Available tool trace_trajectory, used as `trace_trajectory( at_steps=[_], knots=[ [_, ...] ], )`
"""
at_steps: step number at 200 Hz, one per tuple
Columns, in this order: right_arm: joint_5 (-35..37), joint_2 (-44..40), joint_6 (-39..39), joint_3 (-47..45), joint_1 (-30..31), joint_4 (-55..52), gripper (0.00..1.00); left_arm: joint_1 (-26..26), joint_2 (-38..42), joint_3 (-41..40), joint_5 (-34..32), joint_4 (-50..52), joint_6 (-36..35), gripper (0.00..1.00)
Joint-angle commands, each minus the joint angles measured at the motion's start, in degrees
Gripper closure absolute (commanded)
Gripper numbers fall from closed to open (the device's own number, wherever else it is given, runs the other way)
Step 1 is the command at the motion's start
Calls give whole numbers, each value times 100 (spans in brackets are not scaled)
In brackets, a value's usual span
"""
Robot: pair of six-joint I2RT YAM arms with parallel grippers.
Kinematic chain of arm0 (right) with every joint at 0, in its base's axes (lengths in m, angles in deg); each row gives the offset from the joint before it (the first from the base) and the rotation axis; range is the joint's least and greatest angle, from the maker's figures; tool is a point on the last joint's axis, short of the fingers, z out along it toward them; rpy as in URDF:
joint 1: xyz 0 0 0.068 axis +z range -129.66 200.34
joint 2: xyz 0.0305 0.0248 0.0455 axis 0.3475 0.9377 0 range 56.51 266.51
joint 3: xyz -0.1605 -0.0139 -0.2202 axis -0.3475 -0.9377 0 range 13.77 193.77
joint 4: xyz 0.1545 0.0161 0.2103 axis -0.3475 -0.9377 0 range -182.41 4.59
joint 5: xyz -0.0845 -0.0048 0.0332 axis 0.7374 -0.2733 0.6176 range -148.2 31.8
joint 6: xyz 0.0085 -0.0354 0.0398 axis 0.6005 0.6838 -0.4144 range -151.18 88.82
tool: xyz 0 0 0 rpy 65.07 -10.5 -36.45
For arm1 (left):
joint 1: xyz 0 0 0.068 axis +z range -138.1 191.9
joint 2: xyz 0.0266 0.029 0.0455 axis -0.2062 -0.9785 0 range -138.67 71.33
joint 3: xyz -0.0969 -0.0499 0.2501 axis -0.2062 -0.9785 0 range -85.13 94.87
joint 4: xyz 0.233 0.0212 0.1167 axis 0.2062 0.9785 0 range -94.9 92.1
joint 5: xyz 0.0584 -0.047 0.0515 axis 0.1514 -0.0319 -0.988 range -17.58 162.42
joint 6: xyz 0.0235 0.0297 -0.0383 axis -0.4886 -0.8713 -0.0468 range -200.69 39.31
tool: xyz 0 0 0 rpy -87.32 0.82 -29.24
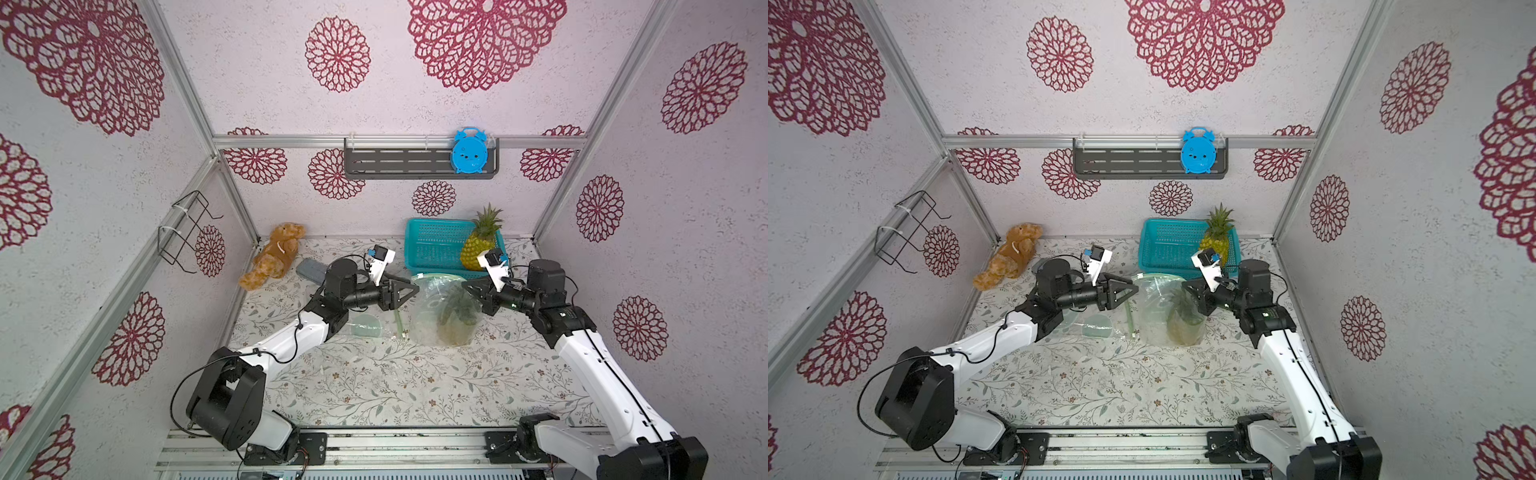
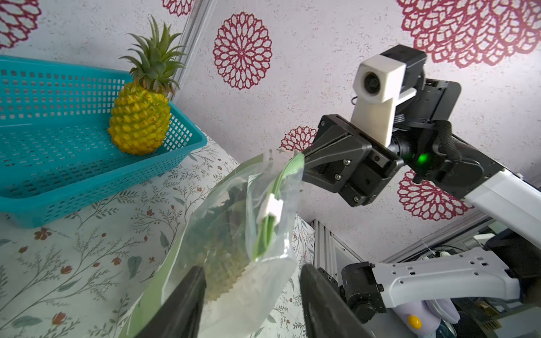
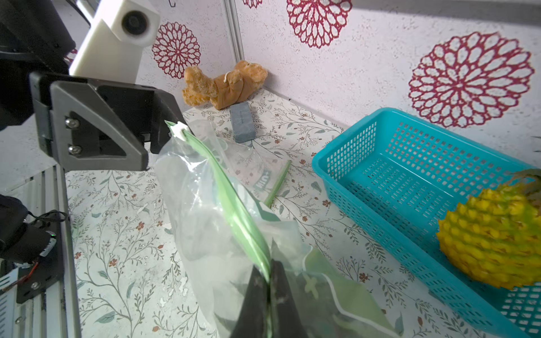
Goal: Open the zip-top bag and take out the pineapple
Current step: Pick up the zipper food storage bag at the center of the board.
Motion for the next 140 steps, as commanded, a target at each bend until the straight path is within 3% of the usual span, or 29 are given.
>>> trace_trajectory(
  at_steps=[1, 55, 98, 140],
  knots=[
    [-232, -179, -338, 57, 73, 475, 100, 16, -145, 115, 301, -576, 121, 43],
    [-242, -173, -385, 91, 82, 510, 100, 0, -483, 296, 366, -785, 230, 45],
    [-265, -140, -380, 127, 88, 485, 100, -17, -630, 428, 374, -827, 223, 55],
    [-263, -120, -339, 227, 118, 411, 100, -26, -692, 518, 452, -807, 249, 84]
  ],
)
